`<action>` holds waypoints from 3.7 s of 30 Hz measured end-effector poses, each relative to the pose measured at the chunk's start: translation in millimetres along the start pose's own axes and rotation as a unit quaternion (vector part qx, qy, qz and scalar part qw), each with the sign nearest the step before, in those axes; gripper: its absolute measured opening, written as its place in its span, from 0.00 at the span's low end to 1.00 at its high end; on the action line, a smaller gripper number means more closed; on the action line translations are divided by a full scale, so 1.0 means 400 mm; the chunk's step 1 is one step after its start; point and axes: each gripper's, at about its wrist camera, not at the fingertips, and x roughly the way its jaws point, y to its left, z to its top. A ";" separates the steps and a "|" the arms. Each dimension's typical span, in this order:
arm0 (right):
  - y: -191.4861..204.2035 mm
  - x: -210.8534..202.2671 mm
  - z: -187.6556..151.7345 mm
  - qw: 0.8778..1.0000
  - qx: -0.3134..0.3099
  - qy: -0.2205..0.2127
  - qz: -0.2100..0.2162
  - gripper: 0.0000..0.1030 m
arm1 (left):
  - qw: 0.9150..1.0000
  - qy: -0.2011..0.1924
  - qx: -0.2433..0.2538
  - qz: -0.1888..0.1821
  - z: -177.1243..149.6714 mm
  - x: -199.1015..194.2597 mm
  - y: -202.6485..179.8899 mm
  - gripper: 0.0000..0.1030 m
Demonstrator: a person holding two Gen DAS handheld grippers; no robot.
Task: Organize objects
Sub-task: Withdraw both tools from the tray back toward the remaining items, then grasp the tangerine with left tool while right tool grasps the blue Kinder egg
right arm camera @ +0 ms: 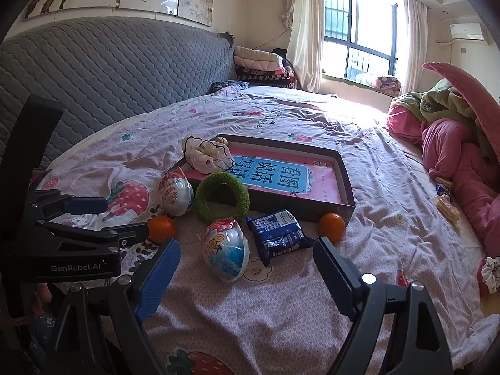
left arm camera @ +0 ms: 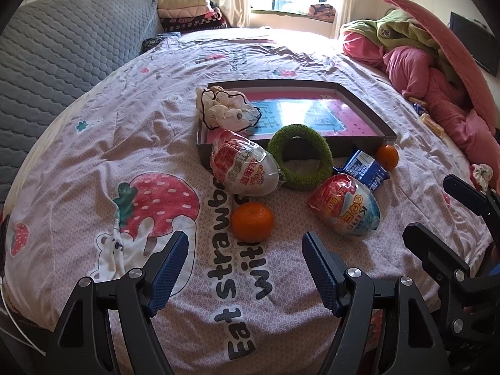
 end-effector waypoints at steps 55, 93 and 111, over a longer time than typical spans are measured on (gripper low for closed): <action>0.033 0.146 -0.041 0.997 -0.039 0.058 -0.023 0.84 | 0.999 0.042 -0.024 -0.019 -0.002 0.124 0.033 0.74; 0.113 0.245 -0.039 0.989 -0.124 0.064 -0.041 0.50 | 0.998 0.027 -0.029 -0.056 0.021 0.195 0.035 0.54; 0.062 0.211 -0.029 0.996 -0.076 0.039 -0.019 0.50 | 0.997 0.017 -0.021 -0.067 0.011 0.159 0.011 0.40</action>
